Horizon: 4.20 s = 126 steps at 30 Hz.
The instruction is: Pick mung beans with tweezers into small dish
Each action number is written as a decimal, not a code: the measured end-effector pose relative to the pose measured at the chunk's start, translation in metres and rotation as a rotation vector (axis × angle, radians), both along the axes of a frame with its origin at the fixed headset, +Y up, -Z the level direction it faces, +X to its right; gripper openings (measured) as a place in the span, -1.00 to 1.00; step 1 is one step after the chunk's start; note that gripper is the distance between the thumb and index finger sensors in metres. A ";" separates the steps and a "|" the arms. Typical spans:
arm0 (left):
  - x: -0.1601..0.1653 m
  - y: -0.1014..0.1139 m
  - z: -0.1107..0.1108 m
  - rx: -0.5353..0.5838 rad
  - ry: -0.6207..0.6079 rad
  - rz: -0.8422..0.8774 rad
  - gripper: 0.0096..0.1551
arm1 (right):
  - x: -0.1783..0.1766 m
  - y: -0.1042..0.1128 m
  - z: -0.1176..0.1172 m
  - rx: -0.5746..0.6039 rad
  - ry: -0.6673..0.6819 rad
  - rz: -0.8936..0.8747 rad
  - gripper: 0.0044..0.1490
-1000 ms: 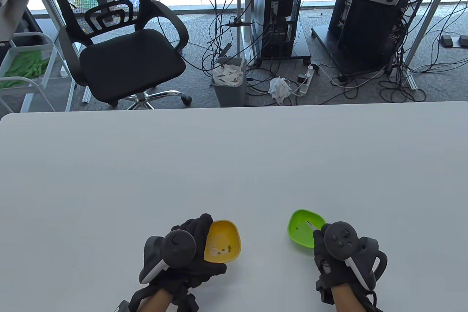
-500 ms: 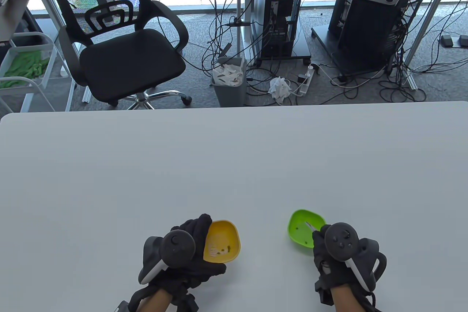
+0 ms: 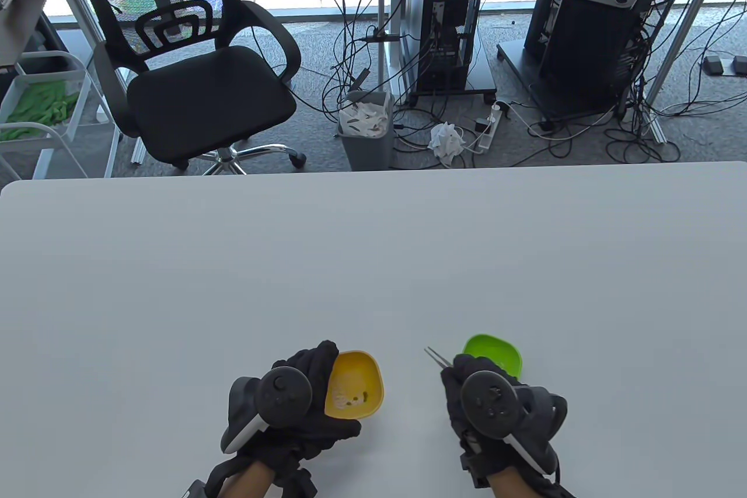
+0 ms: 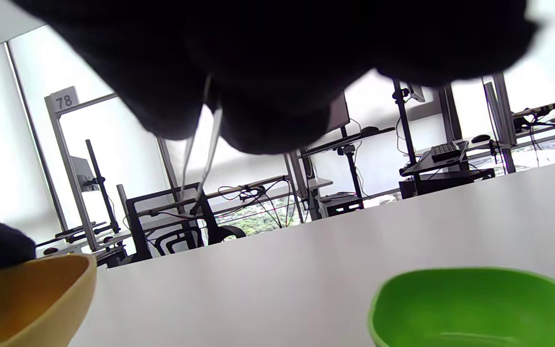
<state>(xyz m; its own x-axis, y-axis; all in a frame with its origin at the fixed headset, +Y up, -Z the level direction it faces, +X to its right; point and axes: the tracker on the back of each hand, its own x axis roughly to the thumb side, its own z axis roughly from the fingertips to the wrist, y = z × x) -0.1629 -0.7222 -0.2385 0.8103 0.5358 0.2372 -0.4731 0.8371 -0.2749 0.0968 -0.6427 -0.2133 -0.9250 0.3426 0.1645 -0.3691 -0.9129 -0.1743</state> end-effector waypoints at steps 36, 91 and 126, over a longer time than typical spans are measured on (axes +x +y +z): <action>0.004 -0.001 0.000 0.003 -0.019 -0.020 0.51 | -0.072 -0.032 0.010 -0.151 0.236 0.170 -0.57; 0.004 -0.001 -0.001 0.003 -0.020 -0.017 0.50 | 0.104 -0.027 -0.015 -0.091 -0.320 -0.010 -0.58; 0.004 0.000 0.000 0.002 -0.018 -0.018 0.50 | 0.028 -0.003 -0.006 -0.013 -0.063 0.010 -0.56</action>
<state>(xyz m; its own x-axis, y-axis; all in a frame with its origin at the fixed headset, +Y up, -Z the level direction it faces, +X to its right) -0.1585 -0.7221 -0.2389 0.8153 0.5210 0.2526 -0.4532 0.8458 -0.2815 0.1245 -0.6461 -0.2196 -0.9367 0.3350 0.1019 -0.3487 -0.9188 -0.1850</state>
